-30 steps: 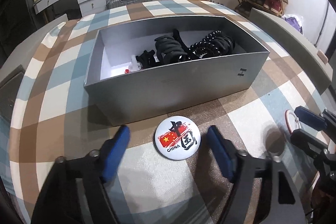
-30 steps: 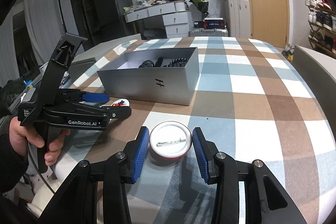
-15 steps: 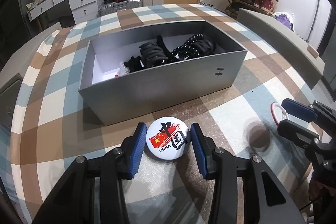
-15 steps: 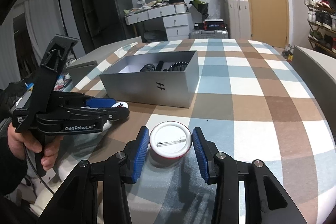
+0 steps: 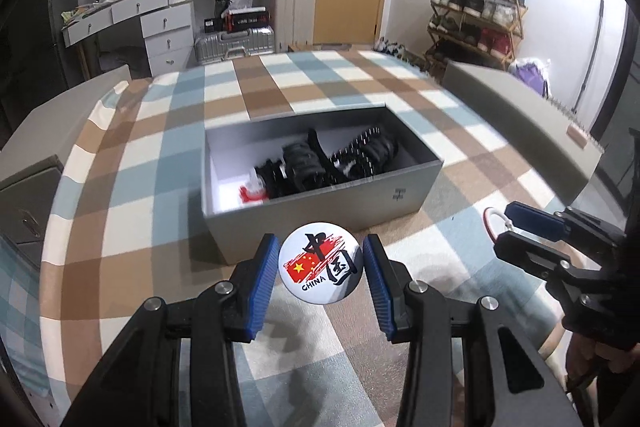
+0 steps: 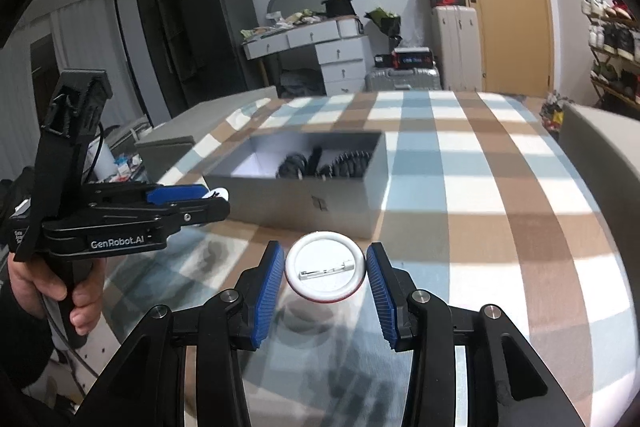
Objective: Organize jewelry
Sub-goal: 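Carry both badges into the grey box and open both tools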
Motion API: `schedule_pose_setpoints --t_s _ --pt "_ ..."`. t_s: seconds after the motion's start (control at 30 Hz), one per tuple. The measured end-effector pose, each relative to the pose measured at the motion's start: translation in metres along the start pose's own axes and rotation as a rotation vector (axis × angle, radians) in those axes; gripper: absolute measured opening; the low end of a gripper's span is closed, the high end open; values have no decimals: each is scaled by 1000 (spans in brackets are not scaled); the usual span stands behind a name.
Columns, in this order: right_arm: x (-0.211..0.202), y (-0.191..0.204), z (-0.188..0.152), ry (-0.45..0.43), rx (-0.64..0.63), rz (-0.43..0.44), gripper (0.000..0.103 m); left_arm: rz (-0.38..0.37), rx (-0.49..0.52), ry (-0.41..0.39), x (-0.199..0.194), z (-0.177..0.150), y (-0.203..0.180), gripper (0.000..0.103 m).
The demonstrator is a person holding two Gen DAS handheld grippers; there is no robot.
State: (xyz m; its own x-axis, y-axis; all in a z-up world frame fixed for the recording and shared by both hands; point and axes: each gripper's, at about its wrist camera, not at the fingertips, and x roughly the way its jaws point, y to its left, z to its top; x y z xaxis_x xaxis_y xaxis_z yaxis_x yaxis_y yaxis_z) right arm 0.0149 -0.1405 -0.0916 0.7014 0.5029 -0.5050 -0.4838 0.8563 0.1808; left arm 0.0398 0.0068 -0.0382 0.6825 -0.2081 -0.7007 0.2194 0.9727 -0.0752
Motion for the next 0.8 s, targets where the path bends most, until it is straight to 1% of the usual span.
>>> schedule_pose_setpoints --t_s 0.07,0.27,0.33,0.47,0.6,0.8 --pt "-2 2 9 -25 -10 2 42 -9 -7 -11 -4 4 3 37" --pt "-1 7 35 -67 -17 34 42 -20 -21 -55 -14 17 12 37" --pt "3 9 46 -74 -16 57 42 -20 -26 -67 -14 21 16 37" --pt "11 12 66 -95 -39 71 42 -18 -44 -90 -12 33 24 37" --pt "22 11 82 -96 -39 102 42 -30 -57 -116 -6 44 31 37" --pt "43 10 100 -81 -63 117 42 -65 -90 -118 6 55 42 37"
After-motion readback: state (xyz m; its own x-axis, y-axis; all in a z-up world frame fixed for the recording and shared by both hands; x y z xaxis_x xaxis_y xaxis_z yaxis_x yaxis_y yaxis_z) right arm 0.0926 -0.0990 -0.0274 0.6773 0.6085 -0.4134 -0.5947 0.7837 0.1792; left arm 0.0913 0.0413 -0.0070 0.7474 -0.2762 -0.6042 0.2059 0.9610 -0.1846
